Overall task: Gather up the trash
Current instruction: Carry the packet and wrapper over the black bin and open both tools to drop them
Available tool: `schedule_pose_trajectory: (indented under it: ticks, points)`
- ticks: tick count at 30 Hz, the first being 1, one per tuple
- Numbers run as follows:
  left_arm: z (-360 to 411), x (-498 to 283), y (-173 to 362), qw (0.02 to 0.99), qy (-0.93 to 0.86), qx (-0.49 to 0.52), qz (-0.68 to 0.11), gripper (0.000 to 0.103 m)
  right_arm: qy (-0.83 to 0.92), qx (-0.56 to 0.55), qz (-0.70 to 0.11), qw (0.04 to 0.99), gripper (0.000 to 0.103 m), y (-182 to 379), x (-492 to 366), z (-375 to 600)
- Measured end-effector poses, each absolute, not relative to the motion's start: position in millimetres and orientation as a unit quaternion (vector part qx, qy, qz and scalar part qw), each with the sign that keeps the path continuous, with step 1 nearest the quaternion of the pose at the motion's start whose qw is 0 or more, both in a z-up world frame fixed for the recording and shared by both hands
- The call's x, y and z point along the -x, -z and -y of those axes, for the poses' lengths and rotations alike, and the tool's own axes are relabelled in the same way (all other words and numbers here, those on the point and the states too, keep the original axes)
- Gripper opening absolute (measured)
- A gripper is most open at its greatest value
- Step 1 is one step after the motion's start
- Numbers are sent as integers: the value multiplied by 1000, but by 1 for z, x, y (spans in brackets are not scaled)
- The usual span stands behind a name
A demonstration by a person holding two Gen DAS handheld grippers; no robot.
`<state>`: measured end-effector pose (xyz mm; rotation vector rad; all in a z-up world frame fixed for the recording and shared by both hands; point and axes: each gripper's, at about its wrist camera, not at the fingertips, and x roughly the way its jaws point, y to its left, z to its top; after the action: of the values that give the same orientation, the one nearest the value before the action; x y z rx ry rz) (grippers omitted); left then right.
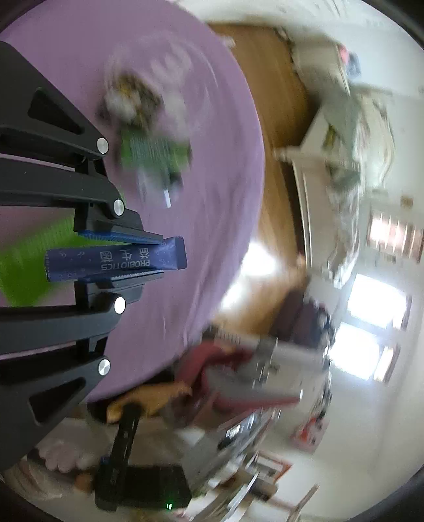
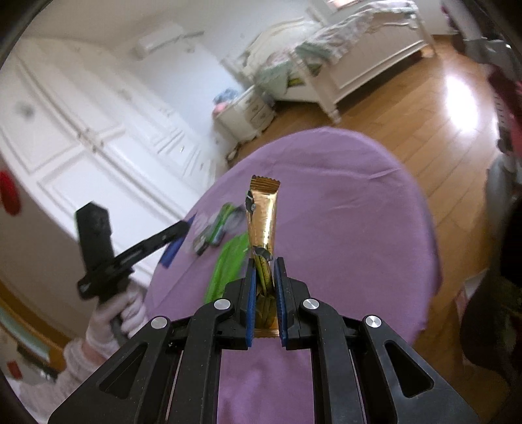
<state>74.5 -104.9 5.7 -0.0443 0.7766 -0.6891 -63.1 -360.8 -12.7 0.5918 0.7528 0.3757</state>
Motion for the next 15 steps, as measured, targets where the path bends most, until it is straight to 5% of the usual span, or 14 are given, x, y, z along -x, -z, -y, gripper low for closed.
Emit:
schedule_pose_trajectory:
  ticks: [15]
  points:
    - [356,-17,21,750,527,-41,-397,16,7,-378,-288,880,12,40,156,535]
